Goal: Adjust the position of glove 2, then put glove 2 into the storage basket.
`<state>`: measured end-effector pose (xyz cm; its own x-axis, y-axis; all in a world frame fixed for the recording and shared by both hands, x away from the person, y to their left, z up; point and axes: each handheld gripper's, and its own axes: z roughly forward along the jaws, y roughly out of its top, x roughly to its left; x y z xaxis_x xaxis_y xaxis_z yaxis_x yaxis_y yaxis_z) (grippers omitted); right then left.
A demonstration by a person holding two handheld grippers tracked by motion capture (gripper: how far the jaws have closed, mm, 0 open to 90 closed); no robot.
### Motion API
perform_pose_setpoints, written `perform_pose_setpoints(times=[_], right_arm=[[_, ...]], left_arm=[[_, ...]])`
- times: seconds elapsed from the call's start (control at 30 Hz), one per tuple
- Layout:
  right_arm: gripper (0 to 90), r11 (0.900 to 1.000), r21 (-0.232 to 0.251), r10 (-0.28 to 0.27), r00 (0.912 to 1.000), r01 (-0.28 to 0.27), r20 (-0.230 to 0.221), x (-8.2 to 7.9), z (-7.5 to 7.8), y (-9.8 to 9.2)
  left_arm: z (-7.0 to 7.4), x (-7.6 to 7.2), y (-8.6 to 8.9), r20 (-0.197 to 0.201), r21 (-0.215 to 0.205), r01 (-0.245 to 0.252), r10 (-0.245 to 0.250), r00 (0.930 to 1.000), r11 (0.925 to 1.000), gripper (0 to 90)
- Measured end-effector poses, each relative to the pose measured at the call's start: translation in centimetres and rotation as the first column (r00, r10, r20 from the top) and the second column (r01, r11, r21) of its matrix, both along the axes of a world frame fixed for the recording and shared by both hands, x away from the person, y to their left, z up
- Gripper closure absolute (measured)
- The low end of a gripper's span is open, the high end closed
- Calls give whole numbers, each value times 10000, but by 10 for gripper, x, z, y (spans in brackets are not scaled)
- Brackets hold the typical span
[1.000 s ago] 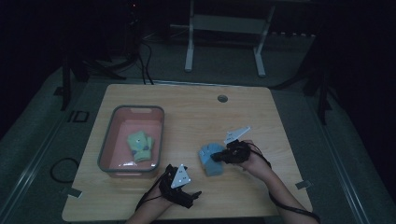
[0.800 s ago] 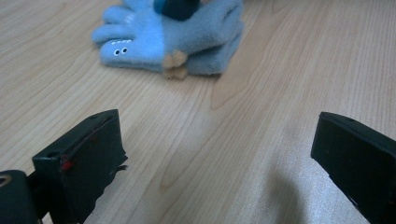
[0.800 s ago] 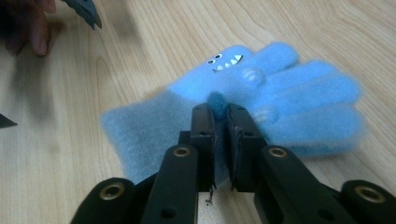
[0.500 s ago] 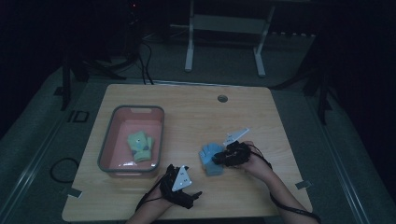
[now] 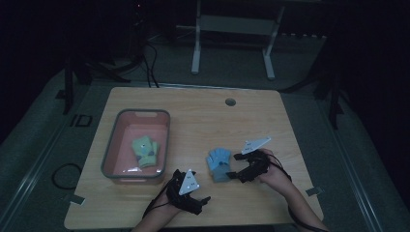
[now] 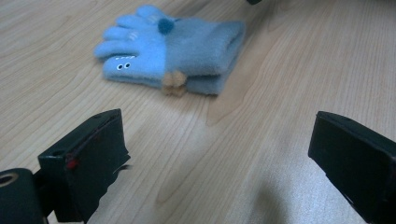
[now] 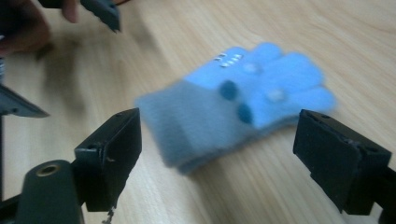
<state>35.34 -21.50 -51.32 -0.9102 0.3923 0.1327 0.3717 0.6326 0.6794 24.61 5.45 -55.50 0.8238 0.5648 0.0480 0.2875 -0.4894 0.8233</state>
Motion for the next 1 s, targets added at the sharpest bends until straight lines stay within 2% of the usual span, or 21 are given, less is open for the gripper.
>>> perform_pose_setpoints(times=[0.07, 0.13, 0.23, 0.3, 0.43, 0.53, 0.63, 0.7, 0.77, 0.87, 0.9, 0.97, 1.0], right_arm=[[178, 9995, 3, -311, 9993, 311, 230, -1, 1, -4], [147, 9989, 26, -478, 9956, 478, 807, -2, 2, -8], [141, 9951, -228, -925, 9853, 967, 1434, -6, 3, -12], [140, 9913, -627, -1060, 9843, 1158, 1415, -9, 3, -13], [133, 9858, -945, -1281, 9855, 1389, 1115, -11, 0, -16], [120, 9872, -542, -1464, 9870, 1501, 660, -13, -1, -22], [120, 9893, -164, -1440, 9879, 1452, 579, -15, 1, -27], [123, 9891, -1, -1471, 9865, 1475, 715, -16, 2, -28], [124, 9883, -27, -1518, 9864, 1523, 634, -16, 5, -29], [161, 9810, -112, -1924, 9780, 1939, 806, -13, 9, -29], [207, 9785, -145, -2040, 9752, 2059, 858, -11, 11, -30], [238, 9728, -268, -2265, 9693, 2300, 963, -7, 13, -30], [292, 9744, -374, -2163, 9701, 2215, 1096, -5, 13, -29]], left_arm=[[0, 1, 1, -21, -201, 35, -36, 10000, 9998, 43], [-2, 2, 1, 111, -14, 10, -10, 9999, 10000, 43], [-3, 3, 1, -15, 346, 7, -6, 10000, 9994, 44], [-3, 4, 0, -89, 323, -1, 4, 10000, 9995, 44], [-1, 4, -2, -115, 455, 37, -32, 9999, 9990, 44], [-1, 4, -3, -104, 521, 179, -174, 9998, 9985, 44], [2, 7, -3, -188, 327, 289, -283, 9994, 9990, 44], [4, 10, -4, -263, 186, 363, -358, 9990, 9992, 44], [5, 13, -5, -339, 124, 501, -497, 9982, 9987, 44], [4, 15, -9, -339, 193, 688, -682, 9971, 9974, 45], [3, 16, -10, -288, 178, 709, -704, 9971, 9973, 49], [3, 17, -13, -230, 210, 744, -739, 9970, 9970, 67], [3, 18, -14, -168, 226, 782, -779, 9968, 9967, 73]])
